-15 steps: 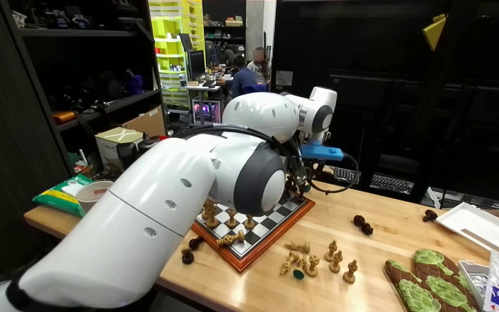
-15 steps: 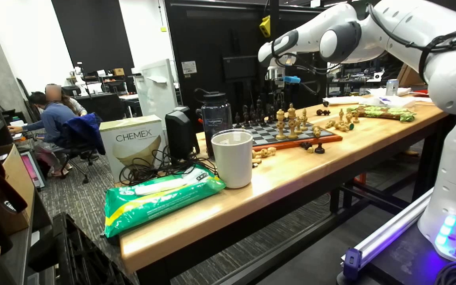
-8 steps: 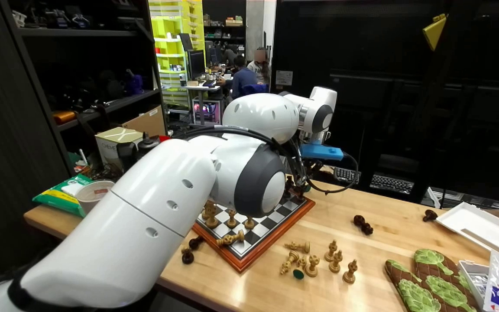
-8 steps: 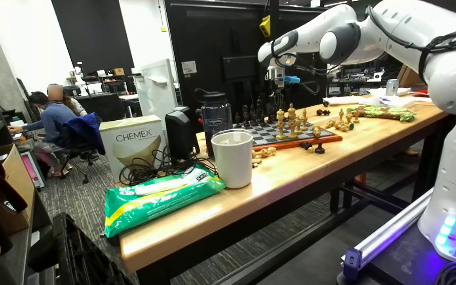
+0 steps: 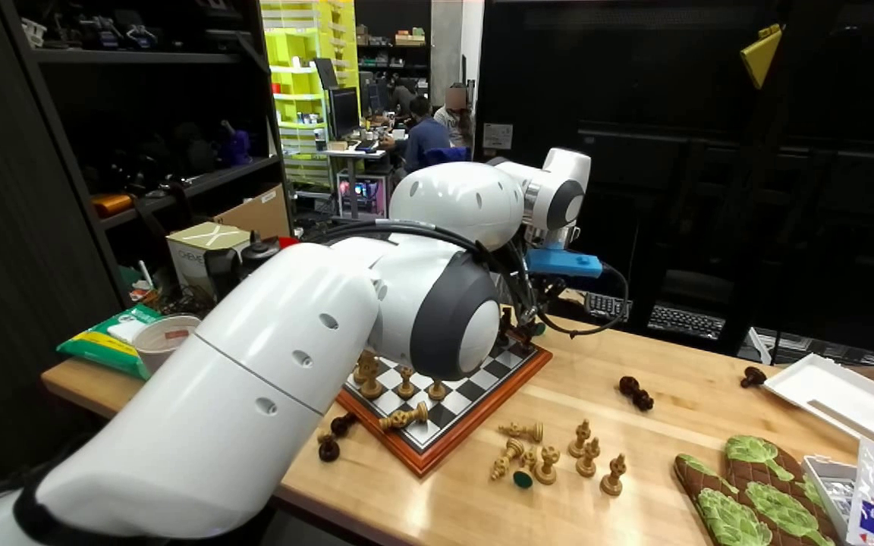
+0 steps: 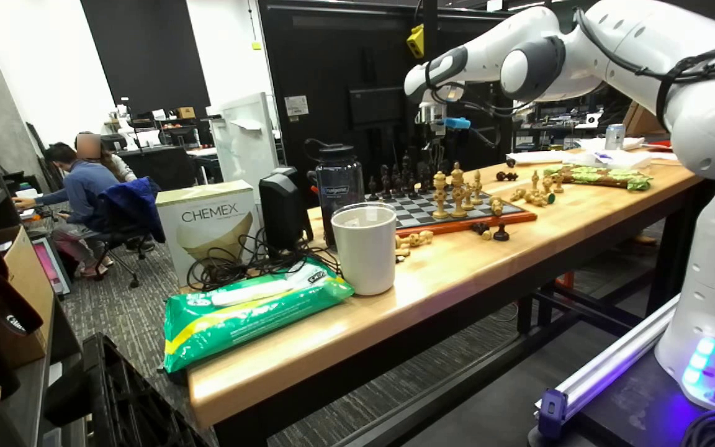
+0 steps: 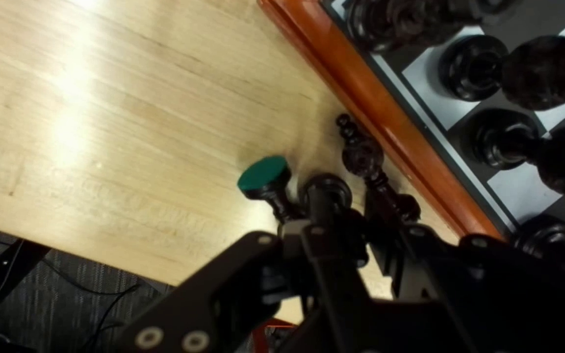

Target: Put the dark brown chess piece on the board

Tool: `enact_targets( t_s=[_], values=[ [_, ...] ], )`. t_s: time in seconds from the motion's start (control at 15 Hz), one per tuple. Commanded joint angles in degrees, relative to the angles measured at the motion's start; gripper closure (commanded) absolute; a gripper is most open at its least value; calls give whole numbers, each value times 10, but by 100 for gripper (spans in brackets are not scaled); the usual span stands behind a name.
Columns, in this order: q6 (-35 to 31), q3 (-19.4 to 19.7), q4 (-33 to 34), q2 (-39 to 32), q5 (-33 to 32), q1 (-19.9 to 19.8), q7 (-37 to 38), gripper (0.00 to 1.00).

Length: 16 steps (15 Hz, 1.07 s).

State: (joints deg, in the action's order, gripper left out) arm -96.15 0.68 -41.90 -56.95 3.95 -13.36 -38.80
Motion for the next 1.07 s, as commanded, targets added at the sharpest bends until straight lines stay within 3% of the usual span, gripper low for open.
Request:
enact_targets(
  t_s=[0.0, 1.0],
  values=[
    [11, -2, 10, 8, 1, -1, -4, 94],
    [6, -1, 19, 10, 1, 0, -3, 94]
  ],
)
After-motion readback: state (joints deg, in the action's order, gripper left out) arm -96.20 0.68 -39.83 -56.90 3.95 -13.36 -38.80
